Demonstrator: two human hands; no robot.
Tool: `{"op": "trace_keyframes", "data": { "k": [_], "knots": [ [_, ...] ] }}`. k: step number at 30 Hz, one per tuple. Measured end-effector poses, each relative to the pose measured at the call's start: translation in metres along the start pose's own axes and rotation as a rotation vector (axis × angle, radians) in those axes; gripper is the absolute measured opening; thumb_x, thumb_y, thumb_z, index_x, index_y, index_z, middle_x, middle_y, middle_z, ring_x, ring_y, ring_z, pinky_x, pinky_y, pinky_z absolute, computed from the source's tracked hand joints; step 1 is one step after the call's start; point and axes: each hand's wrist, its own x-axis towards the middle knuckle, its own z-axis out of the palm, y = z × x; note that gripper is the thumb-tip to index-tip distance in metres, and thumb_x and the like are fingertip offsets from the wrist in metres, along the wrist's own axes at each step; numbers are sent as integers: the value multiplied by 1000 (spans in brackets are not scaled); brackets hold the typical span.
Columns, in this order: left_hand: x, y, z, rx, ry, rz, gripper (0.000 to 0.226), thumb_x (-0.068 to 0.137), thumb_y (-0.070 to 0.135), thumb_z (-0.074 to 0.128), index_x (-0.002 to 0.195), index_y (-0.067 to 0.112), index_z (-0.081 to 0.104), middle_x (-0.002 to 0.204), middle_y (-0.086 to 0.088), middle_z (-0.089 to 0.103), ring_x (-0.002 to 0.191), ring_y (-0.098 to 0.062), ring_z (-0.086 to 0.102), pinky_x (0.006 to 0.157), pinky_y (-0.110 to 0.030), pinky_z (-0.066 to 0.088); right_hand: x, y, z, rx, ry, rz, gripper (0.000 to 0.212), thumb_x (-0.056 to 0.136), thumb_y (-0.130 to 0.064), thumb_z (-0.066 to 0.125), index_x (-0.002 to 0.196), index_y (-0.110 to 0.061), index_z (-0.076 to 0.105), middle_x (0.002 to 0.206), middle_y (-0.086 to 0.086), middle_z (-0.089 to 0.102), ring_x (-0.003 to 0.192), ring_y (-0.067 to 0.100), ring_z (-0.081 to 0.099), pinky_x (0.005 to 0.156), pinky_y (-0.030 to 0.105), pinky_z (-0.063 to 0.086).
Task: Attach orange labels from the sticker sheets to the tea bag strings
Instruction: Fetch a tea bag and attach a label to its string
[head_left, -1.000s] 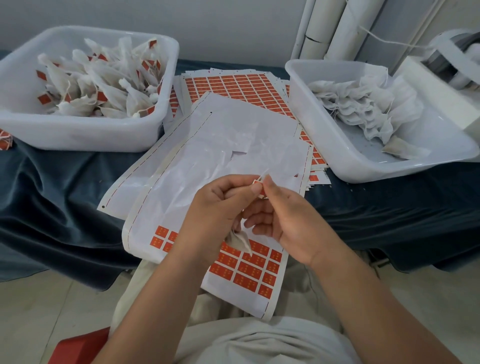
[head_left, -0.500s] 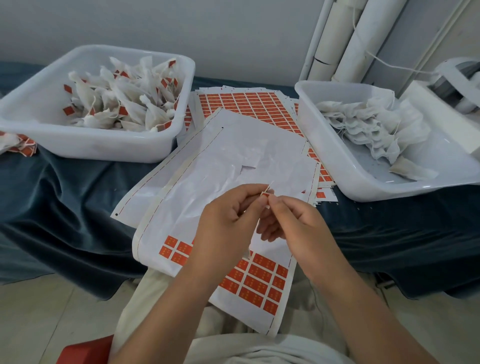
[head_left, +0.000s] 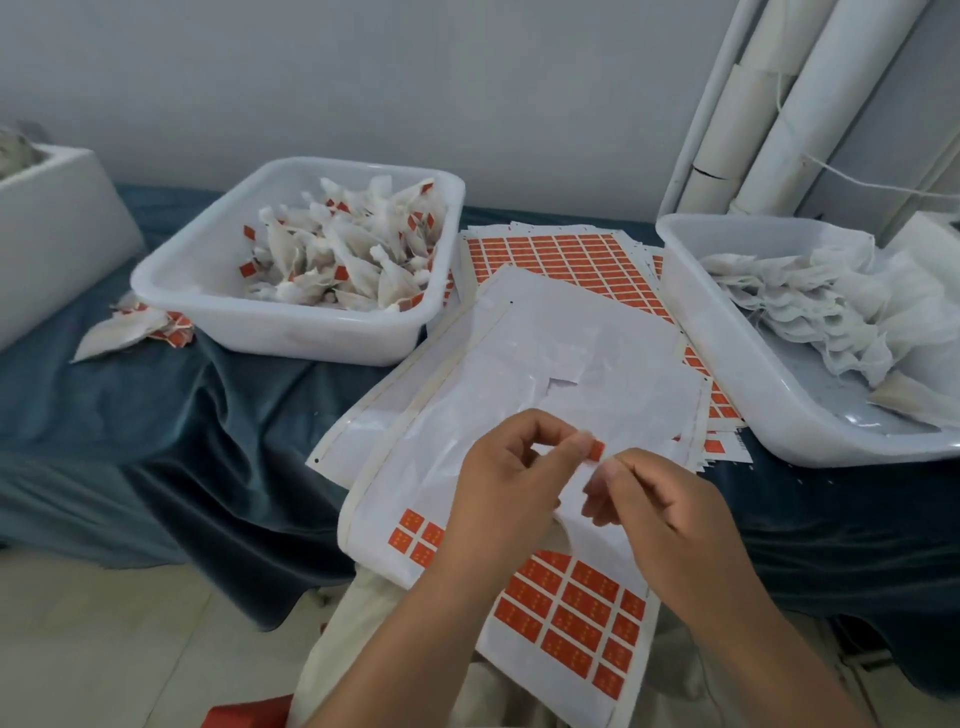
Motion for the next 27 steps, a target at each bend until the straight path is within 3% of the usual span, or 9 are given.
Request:
{"op": "trace_keyframes", "data": {
  "k": [3,5,7,10,13,16,19,23,27],
  "knots": [
    [14,15,-22,-63,135,9,8,96,44,69,90,44,75,85,18,74,72,-1,68,59,-11,53,1,2,-2,8,-41,-1,37,95,-56,43,82,-32,68,78,-21,73,82,2,72,74,23,55],
    [32,31,-46,-77,180,25,6,93,43,73,89,43,78,88,15,75,72,-3,69,60,-21,60,3,4,-2,19,-59,3,41,95,-59,43,81,-31,69,77,-19,73,81,3,73,74,23,55],
    [55,51,-72,-75,224,75,6,92,40,78,88,37,82,85,8,76,60,-4,63,60,-27,62,4,4,0,21,-79,10,44,95,-63,42,82,-31,69,78,-19,73,82,3,73,74,21,54],
    [97,86,-111,11,334,213,5,86,37,81,84,33,84,81,1,77,60,-3,53,55,-16,47,4,3,4,5,-132,7,52,99,-71,39,82,-31,69,79,-19,74,85,3,73,75,22,54],
    [145,119,-149,67,415,267,6,85,32,81,80,31,85,67,8,67,58,-6,48,49,-17,38,4,2,5,-7,-166,-12,50,89,-69,37,81,-32,69,77,-19,73,84,4,73,73,20,53],
    [194,147,-182,41,483,251,8,89,17,78,93,14,84,66,0,63,52,-8,54,52,-20,45,4,4,4,-25,-179,-25,49,89,-69,36,79,-33,68,73,-20,72,82,4,72,71,18,52],
    [229,166,-205,84,497,213,8,89,18,81,92,11,78,78,-4,69,57,-9,67,68,-23,59,6,7,3,-31,-188,-29,49,89,-68,37,78,-31,68,74,-19,72,84,5,73,73,21,55],
    [242,163,-217,269,433,158,1,93,17,74,94,16,74,93,-8,74,58,-5,66,62,-18,55,9,8,-1,-40,-177,-32,49,88,-69,37,79,-32,68,75,-21,72,85,4,73,73,19,54],
    [232,149,-204,388,388,193,19,97,25,67,110,13,75,88,-3,76,61,-5,64,61,-20,54,9,7,-2,-33,-165,-38,46,90,-66,39,78,-33,68,74,-20,72,84,6,73,72,19,54]
  ]
}}
